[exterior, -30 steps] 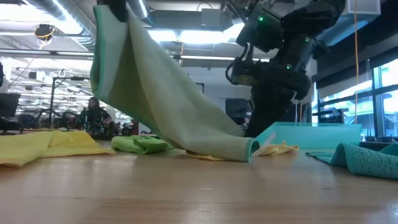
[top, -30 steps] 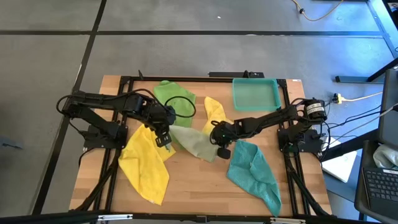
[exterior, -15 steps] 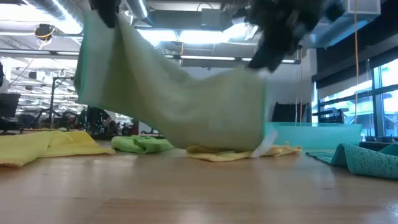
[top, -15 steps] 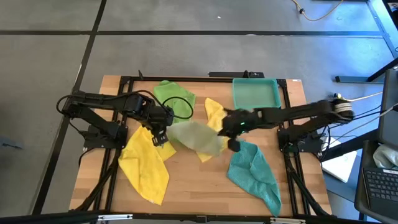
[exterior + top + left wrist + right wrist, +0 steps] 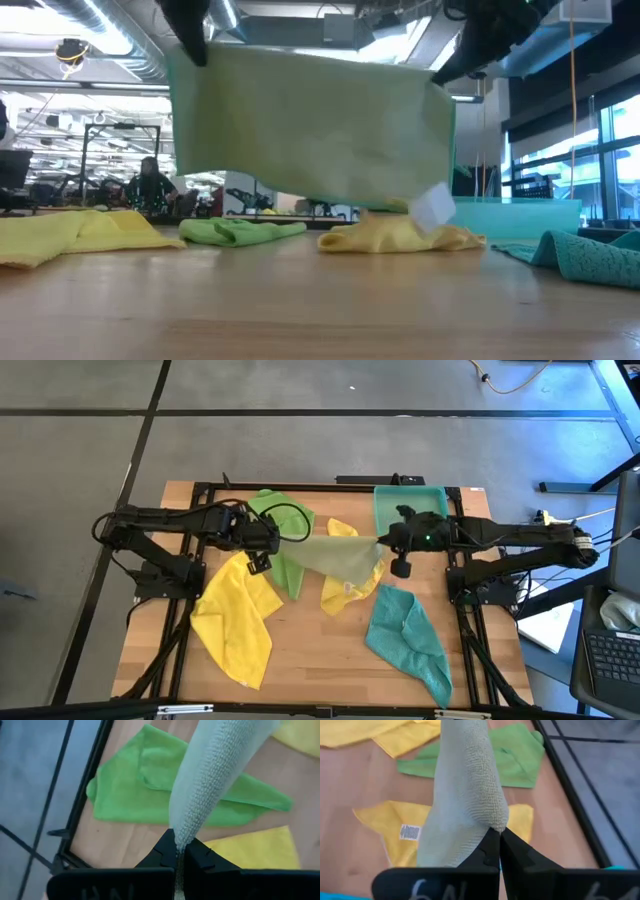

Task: Fold microfiber towels
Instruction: Fold the light green microfiber cloth

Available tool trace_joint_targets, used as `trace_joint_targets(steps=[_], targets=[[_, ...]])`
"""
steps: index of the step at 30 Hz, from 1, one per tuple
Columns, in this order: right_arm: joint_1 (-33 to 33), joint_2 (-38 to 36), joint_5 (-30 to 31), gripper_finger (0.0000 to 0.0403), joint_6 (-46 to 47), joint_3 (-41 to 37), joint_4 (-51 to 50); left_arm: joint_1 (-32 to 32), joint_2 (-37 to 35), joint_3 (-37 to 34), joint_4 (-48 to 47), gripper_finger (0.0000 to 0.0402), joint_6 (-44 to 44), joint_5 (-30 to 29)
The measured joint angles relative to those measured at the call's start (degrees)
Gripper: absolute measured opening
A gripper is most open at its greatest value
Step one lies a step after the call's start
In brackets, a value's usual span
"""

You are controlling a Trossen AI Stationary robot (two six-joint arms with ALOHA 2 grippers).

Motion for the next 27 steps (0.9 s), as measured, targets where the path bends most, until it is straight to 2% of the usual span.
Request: trace_joint_targets(steps=[10, 14, 18, 22, 27], targets=[[-11.5, 1.9, -3.0, 0.0002, -7.7, 1.3, 3.8, 7.2, 0.1, -8.1, 6.9, 0.0000, 6.4, 1.0], [-14.6, 3.7, -3.2, 0.0002, -11.8, 5.3, 3.5, 10.6, 0.0, -8.4, 8.4, 0.0000, 8.6, -0.2], [-15.3, 4.7, -8.0, 0.0002, -9.5, 10.9, 1.0, 12.3, -0.5, -7.1, 7.5, 0.0000, 5.1, 2.7], [-12.7, 5.1, -16.0, 0.0002, -3.0, 13.9, -6.3, 8.6, -0.8, -6.9, 6.7, 0.0000, -0.2, 7.4], [-6.3, 5.1, -26.5, 0.0002, 2.0, 11.6, -15.4, -0.9, -0.3, -7.7, 7.4, 0.0000, -7.6, 9.7]])
